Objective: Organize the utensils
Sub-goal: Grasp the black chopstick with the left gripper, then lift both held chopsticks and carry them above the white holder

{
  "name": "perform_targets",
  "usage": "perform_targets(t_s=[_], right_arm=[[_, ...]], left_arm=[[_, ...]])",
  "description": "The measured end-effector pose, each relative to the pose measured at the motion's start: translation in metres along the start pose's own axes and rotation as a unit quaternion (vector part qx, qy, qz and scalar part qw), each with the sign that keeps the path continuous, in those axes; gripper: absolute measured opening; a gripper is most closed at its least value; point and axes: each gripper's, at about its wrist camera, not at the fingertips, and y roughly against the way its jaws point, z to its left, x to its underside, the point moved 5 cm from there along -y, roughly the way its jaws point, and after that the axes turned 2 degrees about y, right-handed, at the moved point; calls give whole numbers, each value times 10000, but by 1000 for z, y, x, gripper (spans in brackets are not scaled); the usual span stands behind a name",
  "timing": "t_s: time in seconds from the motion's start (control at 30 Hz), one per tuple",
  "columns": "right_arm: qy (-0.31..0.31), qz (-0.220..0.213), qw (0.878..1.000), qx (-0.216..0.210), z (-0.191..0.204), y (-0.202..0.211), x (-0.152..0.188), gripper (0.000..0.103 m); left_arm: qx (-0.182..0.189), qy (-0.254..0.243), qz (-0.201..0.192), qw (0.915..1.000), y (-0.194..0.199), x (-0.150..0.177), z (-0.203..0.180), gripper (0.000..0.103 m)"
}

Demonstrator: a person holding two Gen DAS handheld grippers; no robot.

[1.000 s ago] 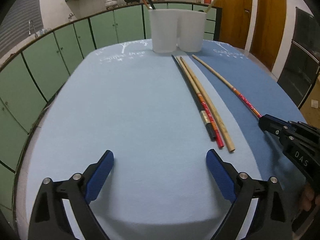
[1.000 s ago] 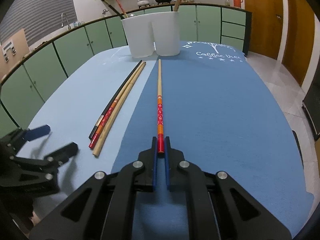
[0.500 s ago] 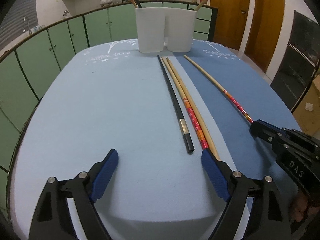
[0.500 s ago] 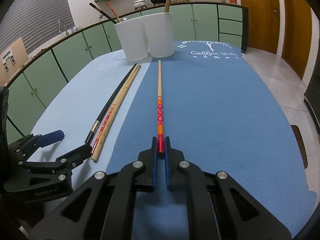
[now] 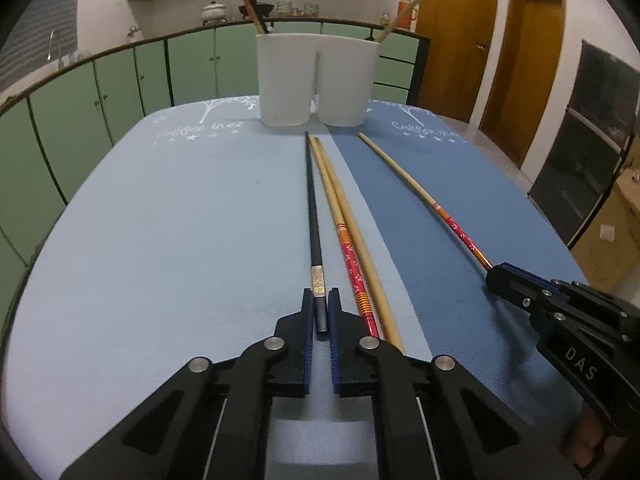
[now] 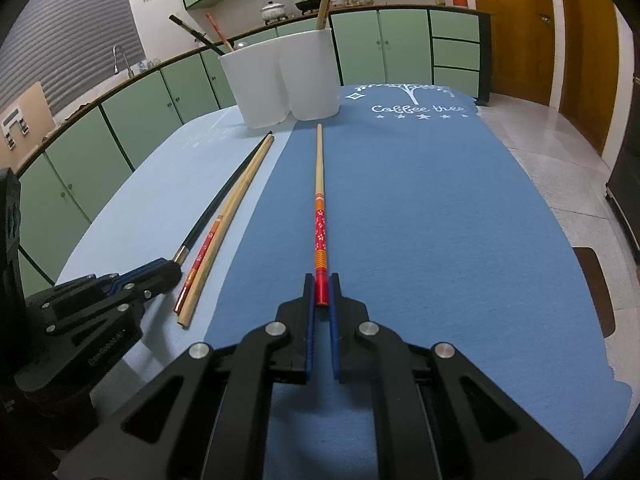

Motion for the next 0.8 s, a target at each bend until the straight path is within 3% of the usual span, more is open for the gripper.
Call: perform_targets(t_s=[0.17,0.43,0.8], right_arm=[[150,-117,9998,5,3,9,-8,5],[443,-533,9976,-6,10,45,-39,5],[634,-1145,9909,-324,19,110,-121,5]], left_arm=[[19,122,-105,9999,17,-6,10,6],[18,-120,-579,9982,67,-40,8,6],[221,-204,-1500,9882,131,-107,5,6]])
